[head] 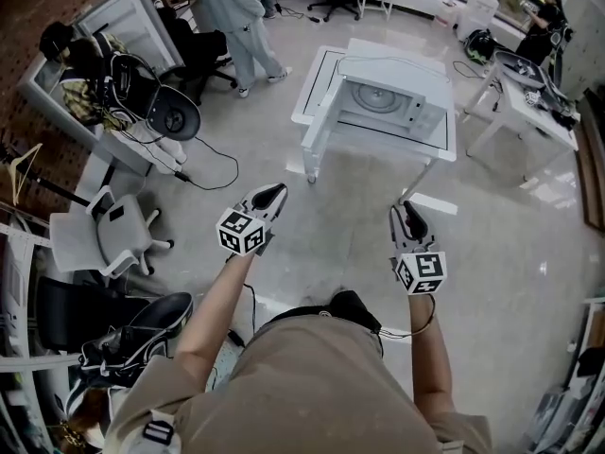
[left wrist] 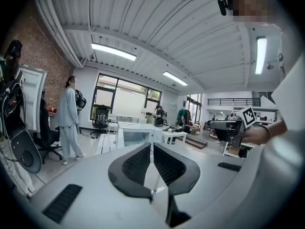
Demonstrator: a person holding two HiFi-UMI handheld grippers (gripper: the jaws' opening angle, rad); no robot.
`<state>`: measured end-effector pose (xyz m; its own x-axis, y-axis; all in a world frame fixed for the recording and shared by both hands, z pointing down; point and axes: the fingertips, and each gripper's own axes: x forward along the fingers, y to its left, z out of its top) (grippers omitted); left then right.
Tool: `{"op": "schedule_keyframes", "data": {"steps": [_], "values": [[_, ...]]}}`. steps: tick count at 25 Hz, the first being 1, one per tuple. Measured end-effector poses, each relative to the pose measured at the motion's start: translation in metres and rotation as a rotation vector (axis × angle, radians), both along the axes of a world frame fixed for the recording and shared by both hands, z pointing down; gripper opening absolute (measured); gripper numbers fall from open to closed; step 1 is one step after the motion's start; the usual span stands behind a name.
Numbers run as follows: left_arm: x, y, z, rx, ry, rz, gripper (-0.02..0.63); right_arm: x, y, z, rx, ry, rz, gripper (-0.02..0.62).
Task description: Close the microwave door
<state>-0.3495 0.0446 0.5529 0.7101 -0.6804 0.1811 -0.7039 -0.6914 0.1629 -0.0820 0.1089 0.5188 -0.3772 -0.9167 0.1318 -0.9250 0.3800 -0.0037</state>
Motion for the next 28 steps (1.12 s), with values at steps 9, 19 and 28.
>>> {"op": "schedule_keyframes", "data": {"steps": [9,19,28], "values": [[0.024,-0.066,0.029,-0.018,-0.062,-0.030,0.100,0.015,-0.047,-0.007,0.000,0.003,-0.073,0.109],[0.039,-0.144,0.082,-0.106,-0.106,0.011,0.160,0.001,-0.100,0.002,-0.027,0.034,-0.098,0.109],[0.028,-0.190,0.125,-0.172,-0.155,0.051,0.186,-0.005,-0.142,0.013,-0.039,0.026,-0.043,0.109]]}}
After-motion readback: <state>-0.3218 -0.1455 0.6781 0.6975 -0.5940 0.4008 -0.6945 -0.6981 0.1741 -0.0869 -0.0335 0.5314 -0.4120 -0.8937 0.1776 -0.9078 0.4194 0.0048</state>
